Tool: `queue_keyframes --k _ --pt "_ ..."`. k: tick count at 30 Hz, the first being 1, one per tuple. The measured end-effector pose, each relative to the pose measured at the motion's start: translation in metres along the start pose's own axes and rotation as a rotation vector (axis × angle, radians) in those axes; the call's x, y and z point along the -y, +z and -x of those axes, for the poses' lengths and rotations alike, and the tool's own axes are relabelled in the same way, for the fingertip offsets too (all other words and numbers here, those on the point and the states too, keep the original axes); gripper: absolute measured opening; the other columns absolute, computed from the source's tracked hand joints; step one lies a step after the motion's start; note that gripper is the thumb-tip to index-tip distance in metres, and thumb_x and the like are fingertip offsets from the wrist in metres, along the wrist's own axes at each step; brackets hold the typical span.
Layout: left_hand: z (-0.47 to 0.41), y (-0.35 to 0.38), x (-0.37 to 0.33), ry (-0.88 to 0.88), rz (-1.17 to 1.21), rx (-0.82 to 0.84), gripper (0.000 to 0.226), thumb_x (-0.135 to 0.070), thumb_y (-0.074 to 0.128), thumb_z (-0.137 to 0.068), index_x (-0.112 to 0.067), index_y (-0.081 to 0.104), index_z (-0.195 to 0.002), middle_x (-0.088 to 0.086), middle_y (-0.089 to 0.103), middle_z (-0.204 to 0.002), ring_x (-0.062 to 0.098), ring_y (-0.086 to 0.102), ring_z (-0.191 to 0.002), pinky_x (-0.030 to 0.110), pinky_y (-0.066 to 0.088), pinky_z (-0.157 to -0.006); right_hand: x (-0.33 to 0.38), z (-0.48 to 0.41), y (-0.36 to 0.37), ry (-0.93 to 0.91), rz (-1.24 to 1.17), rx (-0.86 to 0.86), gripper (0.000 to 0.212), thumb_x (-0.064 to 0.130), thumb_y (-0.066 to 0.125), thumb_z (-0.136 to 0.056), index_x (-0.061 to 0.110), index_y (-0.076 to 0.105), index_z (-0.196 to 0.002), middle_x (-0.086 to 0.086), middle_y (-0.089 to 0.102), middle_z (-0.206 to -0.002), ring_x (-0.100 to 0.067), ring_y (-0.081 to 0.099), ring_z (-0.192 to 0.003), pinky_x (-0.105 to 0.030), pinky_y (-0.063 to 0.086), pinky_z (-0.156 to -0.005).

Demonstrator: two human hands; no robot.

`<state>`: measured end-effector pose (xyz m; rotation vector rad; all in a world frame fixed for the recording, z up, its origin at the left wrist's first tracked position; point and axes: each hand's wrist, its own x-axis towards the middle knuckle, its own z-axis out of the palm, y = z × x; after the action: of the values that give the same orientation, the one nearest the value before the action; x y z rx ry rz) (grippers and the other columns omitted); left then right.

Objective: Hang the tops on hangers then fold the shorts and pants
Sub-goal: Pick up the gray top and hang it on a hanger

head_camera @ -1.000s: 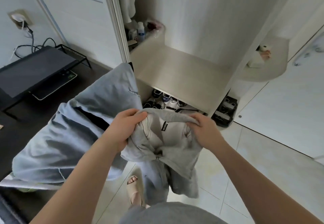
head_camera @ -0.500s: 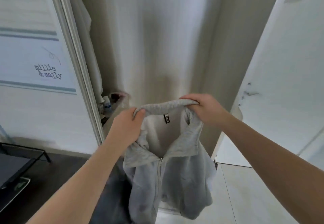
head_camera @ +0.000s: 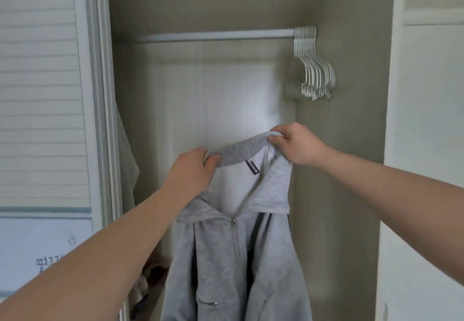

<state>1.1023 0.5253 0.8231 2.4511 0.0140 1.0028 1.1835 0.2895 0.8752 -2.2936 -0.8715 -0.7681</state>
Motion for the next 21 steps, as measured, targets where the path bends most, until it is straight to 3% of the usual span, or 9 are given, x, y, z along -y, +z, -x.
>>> queue_keyframes --k 3,6,11,14,16,18,21 --pt "-0.035 -0.011 0.001 0.075 -0.202 0.074 0.038 -0.048 0.066 -0.091 -0.013 0.05 -0.088 0.005 0.059 -0.084 0.026 0.058 -0.079 0.039 0.048 -0.07 0.007 -0.045 -0.019 0.0 0.006 -0.07 0.026 0.015 0.055 -0.1 -0.006 0.067 -0.089 -0.024 0.066 -0.082 -0.03 0.058 -0.076 -0.033 0.034 -0.063" --pt "-0.065 -0.01 0.009 -0.009 -0.328 -0.01 0.026 -0.034 0.06 -0.096 -0.012 0.044 -0.098 0.009 0.058 -0.095 0.029 0.056 -0.081 0.039 0.049 -0.071 0.014 -0.088 -0.033 -0.042 0.043 -0.135 0.028 0.015 0.056 -0.099 -0.008 0.067 -0.089 -0.025 0.067 -0.085 -0.032 0.059 -0.08 -0.035 0.038 -0.065" --pt "-0.126 -0.015 0.002 -0.162 -0.127 -0.234 0.035 -0.032 0.049 -0.104 -0.008 0.047 -0.077 0.026 0.065 -0.102 0.042 0.06 -0.095 0.034 0.04 -0.072 0.013 -0.153 -0.051 -0.052 0.157 -0.154 0.029 0.02 0.054 -0.1 -0.004 0.065 -0.087 -0.021 0.064 -0.084 -0.035 0.064 -0.089 -0.035 0.043 -0.068" --pt "-0.169 -0.019 -0.021 -0.168 -0.051 -0.229 0.042 -0.035 0.042 -0.106 0.001 0.061 -0.096 0.028 0.065 -0.113 0.042 0.06 -0.106 0.034 0.04 -0.079 0.0 -0.181 -0.062 -0.023 0.324 -0.144 0.029 0.024 0.052 -0.102 0.001 0.068 -0.096 -0.022 0.067 -0.1 -0.036 0.062 -0.099 -0.031 0.039 -0.071" --pt "-0.195 -0.018 -0.04 -0.123 -0.05 -0.222 0.048 -0.035 0.038 -0.108 0.007 0.062 -0.108 0.03 0.063 -0.118 0.043 0.058 -0.111 0.036 0.043 -0.087 -0.014 -0.195 -0.07 -0.013 0.418 -0.173 0.021 0.02 0.054 -0.098 0.009 0.071 -0.103 -0.018 0.069 -0.109 -0.035 0.063 -0.103 -0.031 0.047 -0.08" --pt "-0.217 -0.016 -0.057 -0.076 -0.063 -0.222 0.049 -0.034 0.037 -0.108 0.008 0.062 -0.111 0.031 0.062 -0.12 0.043 0.058 -0.114 0.037 0.043 -0.09 -0.029 -0.206 -0.077 -0.022 0.544 -0.259 0.023 0.014 0.053 -0.093 0.017 0.071 -0.107 -0.013 0.068 -0.115 -0.035 0.063 -0.107 -0.035 0.05 -0.088" --pt "-0.24 -0.004 -0.081 -0.026 -0.096 -0.212 0.049 -0.035 0.038 -0.108 0.006 0.063 -0.111 0.029 0.063 -0.122 0.041 0.057 -0.116 0.034 0.041 -0.086 -0.05 -0.217 -0.082 -0.013 0.862 -0.365 0.031 0.017 0.051 -0.091 0.02 0.065 -0.119 -0.01 0.058 -0.127 -0.033 0.051 -0.122 -0.038 0.039 -0.097"
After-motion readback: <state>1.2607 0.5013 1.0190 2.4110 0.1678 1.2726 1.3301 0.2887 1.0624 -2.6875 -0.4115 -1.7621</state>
